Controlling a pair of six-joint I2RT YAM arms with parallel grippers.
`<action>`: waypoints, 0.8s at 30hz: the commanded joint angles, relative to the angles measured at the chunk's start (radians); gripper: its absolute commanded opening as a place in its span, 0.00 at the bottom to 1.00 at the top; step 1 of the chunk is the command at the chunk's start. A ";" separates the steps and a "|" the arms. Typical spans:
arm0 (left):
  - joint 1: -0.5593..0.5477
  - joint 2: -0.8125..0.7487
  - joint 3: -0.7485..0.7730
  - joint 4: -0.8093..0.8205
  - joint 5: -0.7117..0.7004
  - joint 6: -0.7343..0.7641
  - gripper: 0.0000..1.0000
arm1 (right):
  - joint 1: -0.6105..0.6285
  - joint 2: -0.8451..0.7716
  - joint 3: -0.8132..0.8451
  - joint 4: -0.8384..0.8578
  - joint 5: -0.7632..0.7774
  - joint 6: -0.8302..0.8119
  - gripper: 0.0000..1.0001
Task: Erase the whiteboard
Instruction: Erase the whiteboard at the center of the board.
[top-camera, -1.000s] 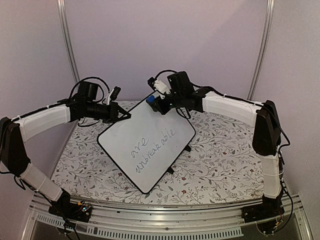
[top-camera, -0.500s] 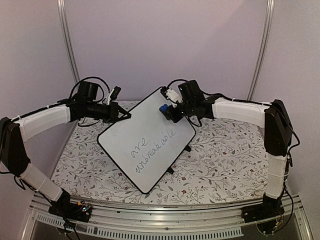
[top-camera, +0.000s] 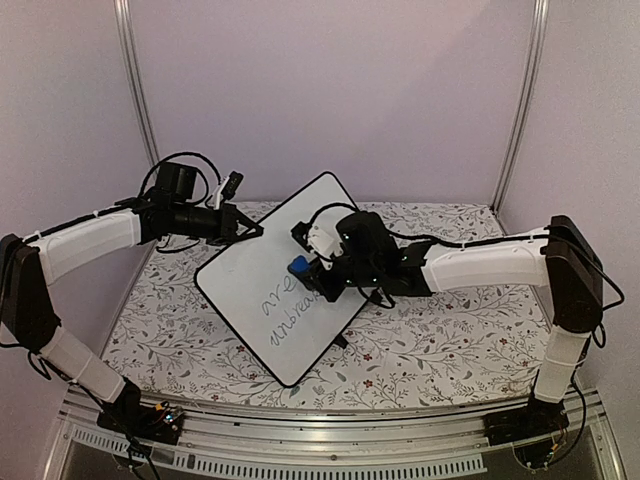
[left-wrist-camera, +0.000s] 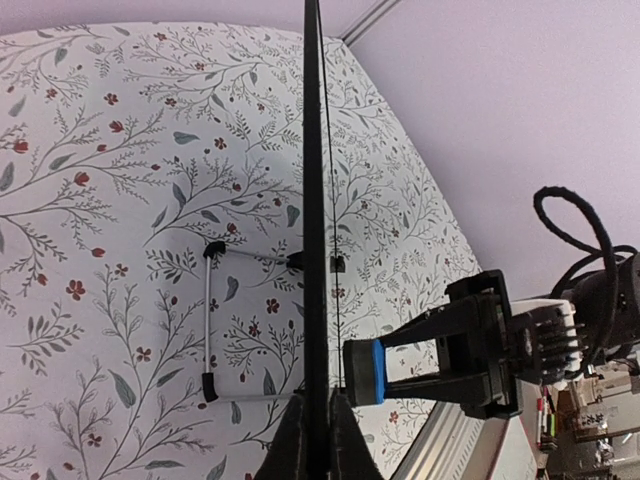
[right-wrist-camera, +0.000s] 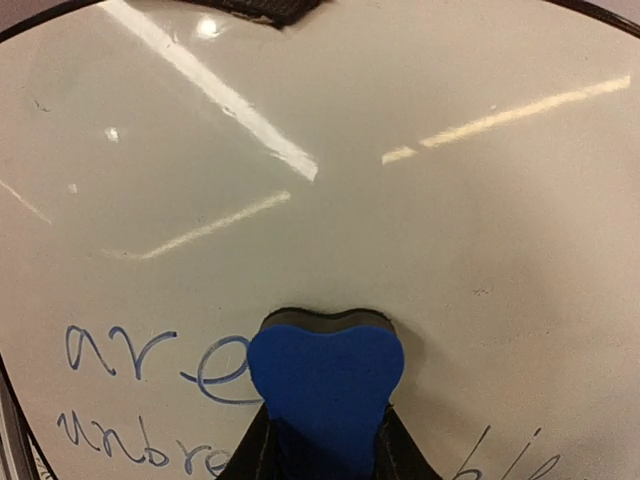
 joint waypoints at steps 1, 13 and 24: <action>-0.013 -0.006 -0.011 0.043 -0.003 0.053 0.00 | -0.008 -0.036 -0.022 0.102 0.096 0.039 0.25; -0.012 0.001 -0.013 0.046 -0.020 0.044 0.00 | -0.010 -0.010 -0.078 0.247 0.164 0.067 0.26; -0.012 0.000 -0.016 0.053 -0.023 0.038 0.00 | 0.013 0.030 -0.158 0.399 0.155 0.095 0.27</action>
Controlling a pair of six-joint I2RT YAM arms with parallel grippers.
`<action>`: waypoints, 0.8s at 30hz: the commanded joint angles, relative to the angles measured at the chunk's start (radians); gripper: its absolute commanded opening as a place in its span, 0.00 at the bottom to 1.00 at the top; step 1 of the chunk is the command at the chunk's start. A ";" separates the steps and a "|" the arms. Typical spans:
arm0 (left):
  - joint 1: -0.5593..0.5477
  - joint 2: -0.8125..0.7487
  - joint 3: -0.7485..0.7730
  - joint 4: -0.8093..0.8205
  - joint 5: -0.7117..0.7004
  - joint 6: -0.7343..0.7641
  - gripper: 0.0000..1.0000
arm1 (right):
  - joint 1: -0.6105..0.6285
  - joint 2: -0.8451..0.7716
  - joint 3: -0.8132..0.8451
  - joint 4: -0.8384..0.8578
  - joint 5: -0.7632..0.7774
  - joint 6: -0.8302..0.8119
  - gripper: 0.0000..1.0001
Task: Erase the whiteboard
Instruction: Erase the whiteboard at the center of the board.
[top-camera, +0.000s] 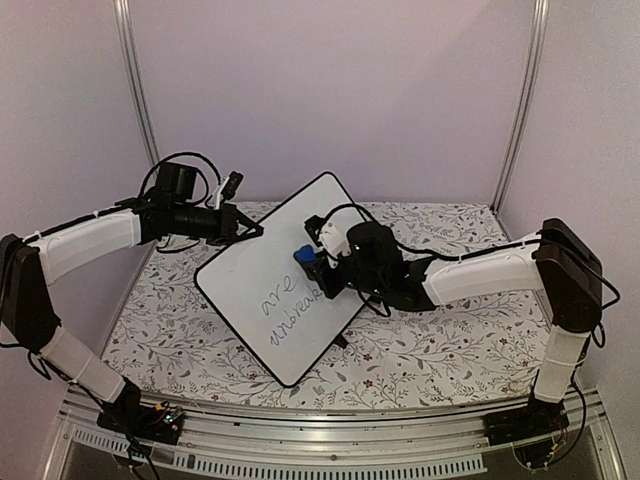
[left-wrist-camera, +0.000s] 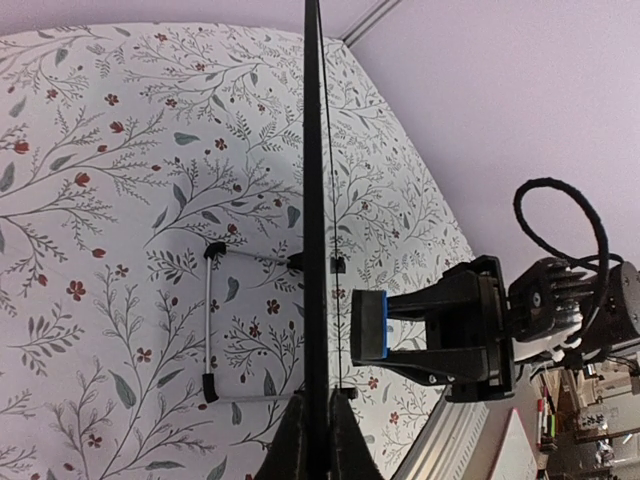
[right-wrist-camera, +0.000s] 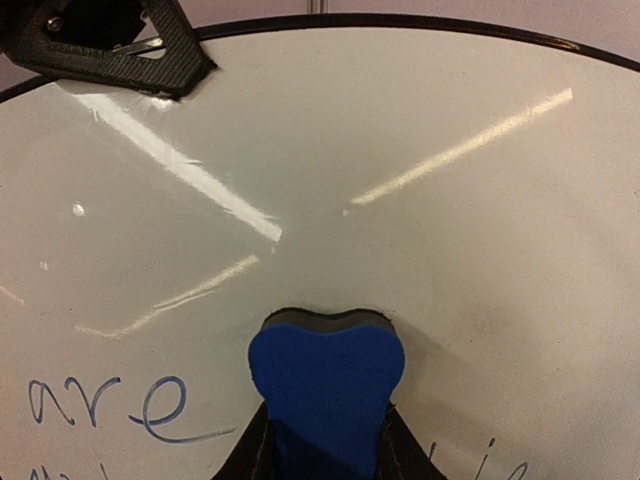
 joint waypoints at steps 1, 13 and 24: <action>-0.013 0.002 -0.013 0.050 -0.018 0.037 0.00 | 0.012 0.034 -0.046 0.120 0.014 0.014 0.27; -0.012 0.001 -0.015 0.053 -0.017 0.035 0.00 | 0.048 0.100 -0.062 0.193 0.008 0.059 0.27; -0.012 0.000 -0.015 0.053 -0.020 0.036 0.00 | 0.071 0.062 -0.062 0.145 -0.142 0.087 0.27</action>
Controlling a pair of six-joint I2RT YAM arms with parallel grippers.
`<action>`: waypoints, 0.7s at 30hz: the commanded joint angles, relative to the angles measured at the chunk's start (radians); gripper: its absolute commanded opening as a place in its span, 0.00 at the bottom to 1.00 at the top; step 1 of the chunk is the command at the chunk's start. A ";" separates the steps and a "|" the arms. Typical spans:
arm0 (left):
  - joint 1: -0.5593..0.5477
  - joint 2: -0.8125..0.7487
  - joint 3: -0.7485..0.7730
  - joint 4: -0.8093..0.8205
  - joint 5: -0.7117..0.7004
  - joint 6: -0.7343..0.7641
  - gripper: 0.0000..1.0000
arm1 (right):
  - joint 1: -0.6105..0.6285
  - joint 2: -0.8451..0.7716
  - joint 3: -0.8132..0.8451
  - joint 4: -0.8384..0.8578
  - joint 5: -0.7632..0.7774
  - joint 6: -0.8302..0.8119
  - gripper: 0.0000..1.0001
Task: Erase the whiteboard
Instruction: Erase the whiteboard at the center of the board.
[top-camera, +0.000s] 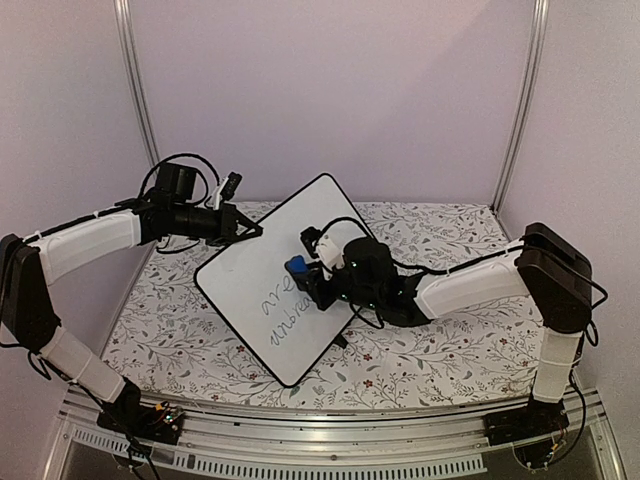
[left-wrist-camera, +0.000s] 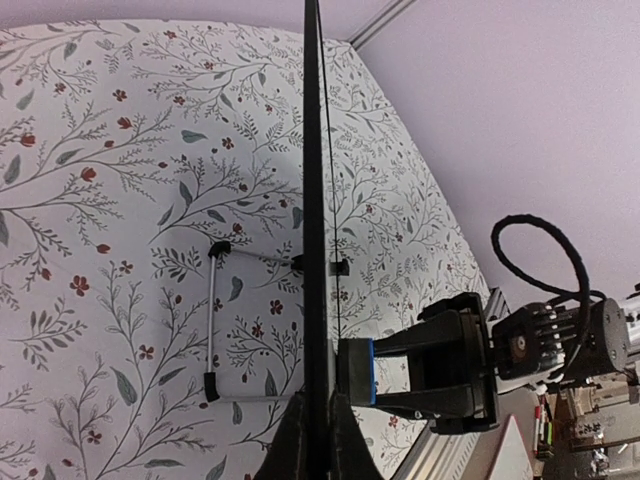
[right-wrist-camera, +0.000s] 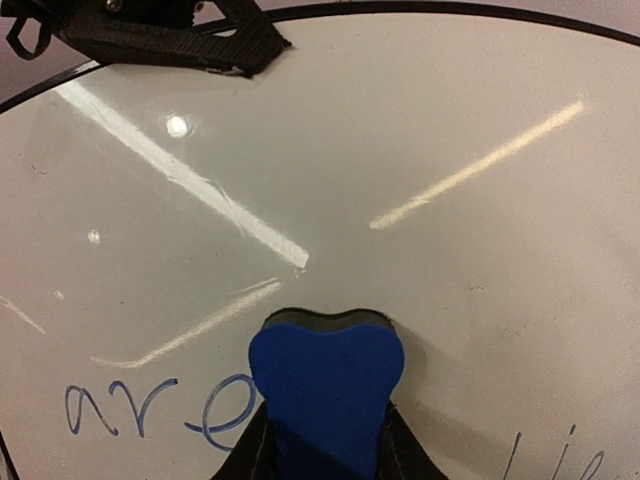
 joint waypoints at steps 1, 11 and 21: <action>-0.013 0.001 -0.011 0.048 -0.007 0.058 0.00 | 0.036 0.004 -0.002 -0.036 -0.107 0.013 0.27; -0.014 -0.001 -0.010 0.049 -0.008 0.060 0.00 | 0.051 0.007 0.007 -0.036 -0.128 0.032 0.27; -0.014 -0.003 -0.010 0.044 -0.018 0.059 0.00 | 0.006 -0.120 0.063 -0.238 -0.018 -0.040 0.27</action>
